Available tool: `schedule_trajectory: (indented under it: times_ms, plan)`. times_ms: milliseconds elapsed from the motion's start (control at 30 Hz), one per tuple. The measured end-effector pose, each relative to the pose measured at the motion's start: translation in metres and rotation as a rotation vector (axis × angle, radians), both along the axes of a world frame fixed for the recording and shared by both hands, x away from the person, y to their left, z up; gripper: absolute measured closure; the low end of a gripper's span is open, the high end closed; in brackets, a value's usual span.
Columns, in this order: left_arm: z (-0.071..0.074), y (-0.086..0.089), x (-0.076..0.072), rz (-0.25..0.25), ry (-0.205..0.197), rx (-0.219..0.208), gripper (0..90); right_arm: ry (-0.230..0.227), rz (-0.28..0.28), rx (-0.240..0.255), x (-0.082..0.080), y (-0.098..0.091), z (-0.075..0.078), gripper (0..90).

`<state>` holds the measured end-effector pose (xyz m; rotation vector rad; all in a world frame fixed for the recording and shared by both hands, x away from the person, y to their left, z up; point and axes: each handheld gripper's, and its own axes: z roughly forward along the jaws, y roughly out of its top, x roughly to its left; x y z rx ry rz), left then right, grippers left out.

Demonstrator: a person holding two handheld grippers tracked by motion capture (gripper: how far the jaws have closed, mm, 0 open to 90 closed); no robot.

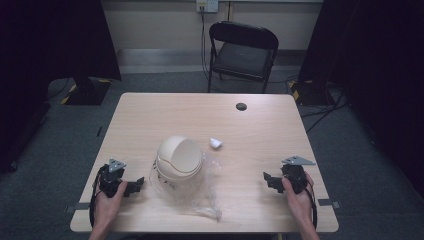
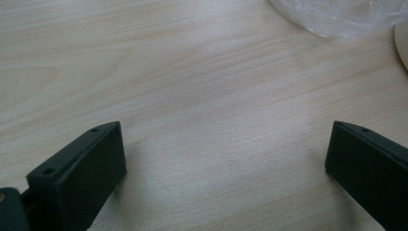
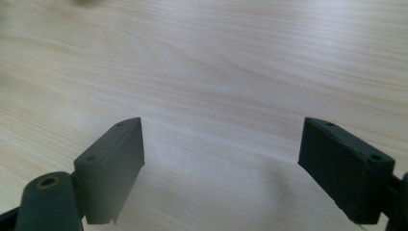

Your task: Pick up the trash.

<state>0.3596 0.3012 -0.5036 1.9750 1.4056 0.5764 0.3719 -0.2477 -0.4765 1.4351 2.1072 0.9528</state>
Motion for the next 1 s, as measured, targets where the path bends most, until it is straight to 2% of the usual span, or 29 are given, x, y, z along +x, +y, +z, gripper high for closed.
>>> schedule_trajectory:
  times_ms: [67,267,367,533,867,1000]
  plan:
    - [0.000,0.000,0.000,0.000,0.000,0.000,0.0,-0.010,0.002,-0.027,0.002,0.006,0.003,17.5]
    - [0.000,0.000,0.000,0.000,-0.001,0.000,0.0,-0.027,0.064,-0.010,0.002,0.023,0.012,17.1]
    - [0.000,0.000,0.000,0.000,0.000,0.000,0.0,-0.015,0.105,0.023,0.002,0.032,0.017,15.5]
    - [0.000,0.000,0.000,0.000,0.000,0.000,0.0,-0.030,0.141,0.077,0.007,0.042,0.027,16.0]
    - [0.000,0.000,0.000,-0.001,0.000,0.000,0.0,-0.058,0.209,0.108,0.014,0.068,0.045,14.4]
    - [0.000,0.000,0.000,-0.003,0.000,0.001,0.0,-0.046,0.233,0.105,0.015,0.076,0.049,14.1]
